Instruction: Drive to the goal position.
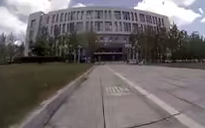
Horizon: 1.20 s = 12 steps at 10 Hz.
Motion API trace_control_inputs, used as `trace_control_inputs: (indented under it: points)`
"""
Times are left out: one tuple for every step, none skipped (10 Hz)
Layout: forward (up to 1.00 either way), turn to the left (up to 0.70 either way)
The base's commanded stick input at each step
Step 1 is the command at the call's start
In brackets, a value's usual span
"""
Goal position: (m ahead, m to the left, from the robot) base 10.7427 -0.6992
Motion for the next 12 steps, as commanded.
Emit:
trace_control_inputs:
  points:
    - [0.70, -0.02]
    - [0.70, -0.01]
    - [0.70, 0.00]
    - [0.70, -0.01]
    - [0.70, -0.01]
    - [0.70, 0.00]
    - [0.70, 0.00]
    - [0.70, 0.00]
    - [0.70, 0.00]
    - [0.70, 0.00]
    - [0.70, 0.00]
    - [0.70, 0.00]
